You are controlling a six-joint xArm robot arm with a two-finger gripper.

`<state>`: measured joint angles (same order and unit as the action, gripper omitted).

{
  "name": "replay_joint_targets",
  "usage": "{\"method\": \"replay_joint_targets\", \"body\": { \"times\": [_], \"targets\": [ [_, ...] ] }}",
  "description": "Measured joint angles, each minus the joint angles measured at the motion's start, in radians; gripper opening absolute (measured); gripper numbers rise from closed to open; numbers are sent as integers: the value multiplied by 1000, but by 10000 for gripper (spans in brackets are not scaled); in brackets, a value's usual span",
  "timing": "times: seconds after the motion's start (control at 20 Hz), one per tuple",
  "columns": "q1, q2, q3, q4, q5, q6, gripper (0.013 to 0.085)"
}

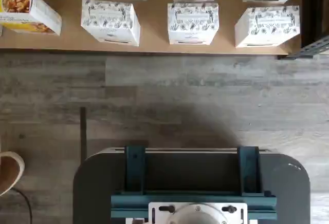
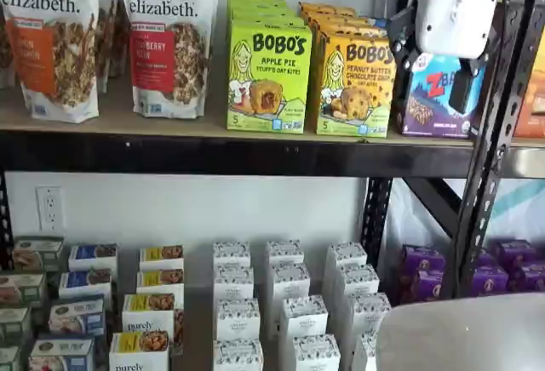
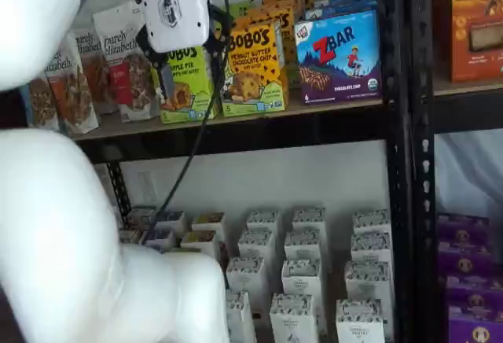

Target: Pick up the orange box on the top shelf, the fifth box from the left

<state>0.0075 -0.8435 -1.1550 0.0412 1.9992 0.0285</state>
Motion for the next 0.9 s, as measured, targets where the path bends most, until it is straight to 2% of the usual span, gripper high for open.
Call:
{"method": "replay_joint_targets", "body": {
  "times": [0.2, 0.35, 0.55, 0.7, 0.9],
  "targets": [
    [-8, 9, -7, 8, 15, -3, 850],
    [6, 10, -5, -2, 12, 5, 850],
    [72, 2, 9, -72, -27, 41, 850],
    [93, 5, 16, -97, -60, 56, 850],
    [100, 23, 21, -108, -121, 65, 850]
  ]
}}
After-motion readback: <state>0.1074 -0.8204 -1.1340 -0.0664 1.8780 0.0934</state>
